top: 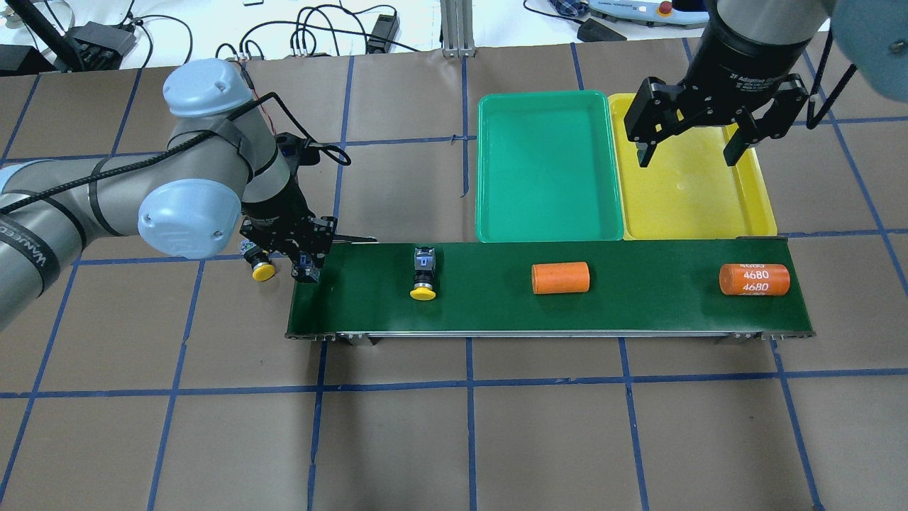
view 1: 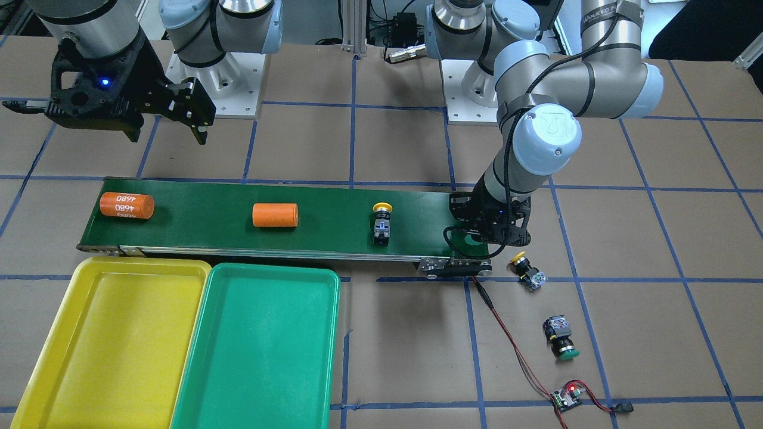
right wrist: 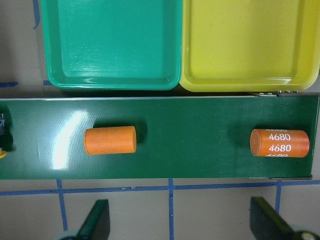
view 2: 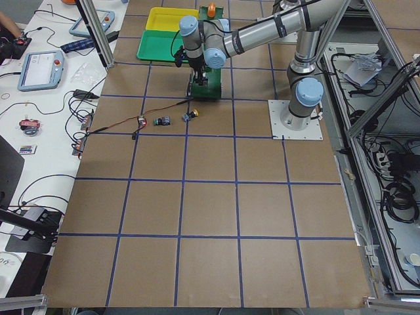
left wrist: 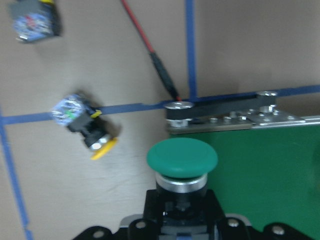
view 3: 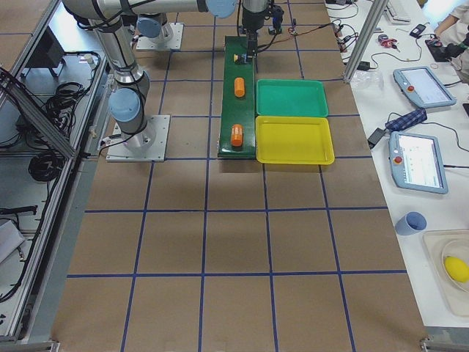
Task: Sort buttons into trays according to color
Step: 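Carry the green-capped button with the left gripper onto the conveyor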
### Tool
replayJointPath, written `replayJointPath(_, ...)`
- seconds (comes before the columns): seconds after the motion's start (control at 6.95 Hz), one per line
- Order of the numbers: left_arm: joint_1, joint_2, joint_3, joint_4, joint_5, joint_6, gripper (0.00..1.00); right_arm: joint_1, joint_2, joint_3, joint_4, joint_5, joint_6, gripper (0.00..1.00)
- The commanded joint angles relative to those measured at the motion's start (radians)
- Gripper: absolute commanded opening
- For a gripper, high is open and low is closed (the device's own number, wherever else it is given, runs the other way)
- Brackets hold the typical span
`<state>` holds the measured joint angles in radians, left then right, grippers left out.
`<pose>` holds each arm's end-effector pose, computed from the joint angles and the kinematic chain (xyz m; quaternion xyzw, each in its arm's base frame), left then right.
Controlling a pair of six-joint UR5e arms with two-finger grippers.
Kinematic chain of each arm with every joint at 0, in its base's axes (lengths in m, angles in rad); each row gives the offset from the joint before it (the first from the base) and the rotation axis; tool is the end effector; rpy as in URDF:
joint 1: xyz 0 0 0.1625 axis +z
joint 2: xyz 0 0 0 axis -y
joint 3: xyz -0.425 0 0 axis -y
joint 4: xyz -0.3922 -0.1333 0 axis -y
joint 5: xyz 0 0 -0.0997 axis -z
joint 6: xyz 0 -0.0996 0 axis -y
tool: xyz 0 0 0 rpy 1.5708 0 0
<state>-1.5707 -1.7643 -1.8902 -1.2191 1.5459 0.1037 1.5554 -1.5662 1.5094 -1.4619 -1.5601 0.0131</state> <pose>-0.1357 -0.5059 0.2728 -0.0506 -0.9954 -0.0798 0.0166 0.1268 -0.4899 0.5051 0.0144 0.9995 0.0260 0.0054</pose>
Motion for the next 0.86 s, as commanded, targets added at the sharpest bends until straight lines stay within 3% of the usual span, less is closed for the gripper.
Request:
replayJointPath(0.0,0.000,-0.009,-0.029,0.036,0.006,0.048,0.00,0.000,0.000,0.000,0.000,-0.001,0.001,1.00)
replayJointPath(0.14,0.000,-0.021,-0.029,0.036,-0.001,0.042,0.01,0.000,0.000,0.000,0.000,-0.001,-0.001,1.00)
replayJointPath(0.29,0.000,-0.026,-0.029,0.038,-0.001,0.043,0.13,0.000,0.000,0.000,0.000,-0.001,0.001,1.00)
replayJointPath(0.43,-0.002,-0.029,-0.030,0.038,-0.001,0.033,0.84,0.000,0.000,0.000,0.000,0.000,-0.001,1.00)
replayJointPath(0.58,-0.009,-0.027,-0.030,0.035,-0.003,0.024,1.00,0.000,0.000,0.000,0.000,-0.001,-0.001,1.00)
replayJointPath(0.72,-0.009,-0.011,-0.030,0.030,-0.001,0.025,1.00,0.000,0.000,0.000,0.000,-0.001,0.001,1.00)
